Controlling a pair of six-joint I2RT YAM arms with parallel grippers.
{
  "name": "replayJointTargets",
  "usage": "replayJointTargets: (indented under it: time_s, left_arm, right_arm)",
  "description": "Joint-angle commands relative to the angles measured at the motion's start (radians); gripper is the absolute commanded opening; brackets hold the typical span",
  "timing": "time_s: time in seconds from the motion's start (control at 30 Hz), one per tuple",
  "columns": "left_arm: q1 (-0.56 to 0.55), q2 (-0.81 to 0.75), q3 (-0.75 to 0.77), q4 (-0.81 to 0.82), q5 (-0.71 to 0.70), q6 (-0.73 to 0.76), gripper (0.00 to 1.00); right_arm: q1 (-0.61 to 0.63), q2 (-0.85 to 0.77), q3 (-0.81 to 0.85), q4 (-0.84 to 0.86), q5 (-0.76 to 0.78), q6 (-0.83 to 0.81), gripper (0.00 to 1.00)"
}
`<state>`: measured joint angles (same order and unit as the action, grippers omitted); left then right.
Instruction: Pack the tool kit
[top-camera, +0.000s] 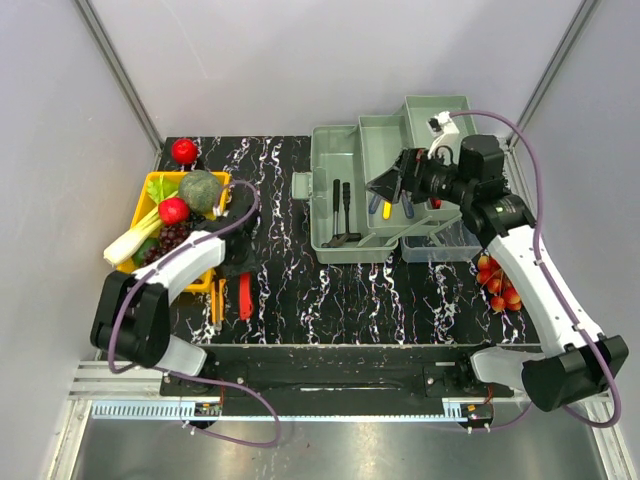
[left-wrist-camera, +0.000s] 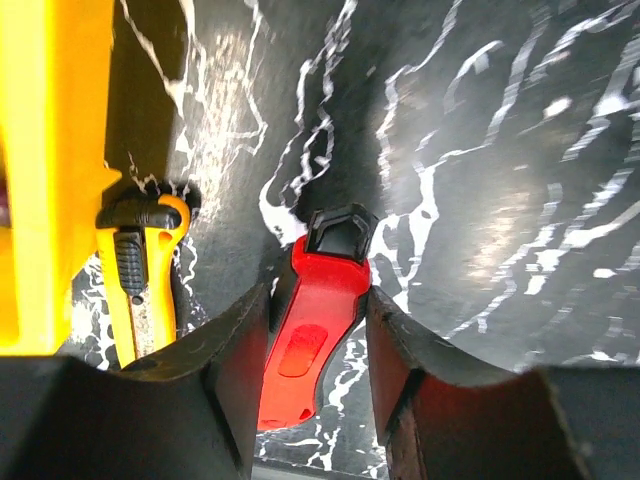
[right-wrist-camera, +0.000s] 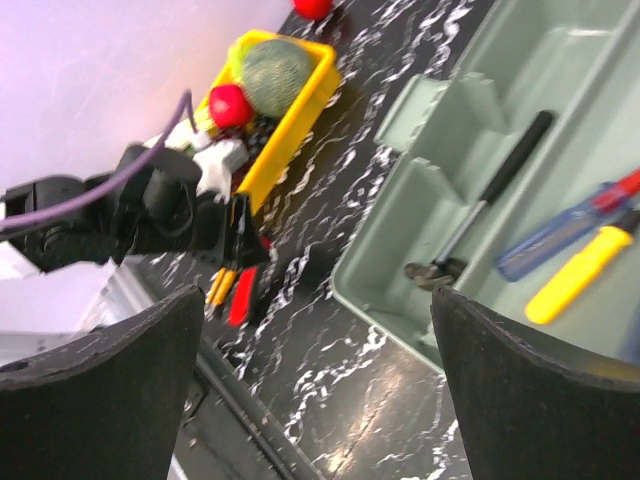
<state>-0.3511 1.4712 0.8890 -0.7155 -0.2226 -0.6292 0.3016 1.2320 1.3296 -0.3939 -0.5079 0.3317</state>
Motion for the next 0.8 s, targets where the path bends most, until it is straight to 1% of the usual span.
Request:
replayJointTargets:
  time_s: [0.0,0.1,0.23,0.37,0.6,0.77]
  left_arm:
    - [0.0,-0.12,0.117,0.014,0.026,0.043,0.0]
    - [0.001,-0.166,0.159,0.031,0.055,0.051,0.0]
    - [0.003,-0.224,0.157,0.105,0.083,0.083,0.0]
    - [0.001,-0.261,0.18,0.134,0.092,0.105,0.0]
    - [0.001,-0.31,0.356,0.08,0.167,0.092,0.0]
    - [0.001,-0.334,0.465,0.053,0.267,0.02,0.0]
  right_arm:
    - [0.03,0.012,-0.056,0.153,-0.198,0.092,1.0]
    - [0.094,0.02,-0.059,0.174,-0.173,0.078,0.99]
    - [0.169,0.04,-0.07,0.225,-0.15,0.084,0.99]
    - [0.232,0.07,-0.078,0.263,-0.135,0.066,1.0]
    - [0.347,0.144,-0.052,0.245,-0.058,-0.028,0.99]
    - [0.427,0.205,-0.014,0.28,0.008,-0.043,0.99]
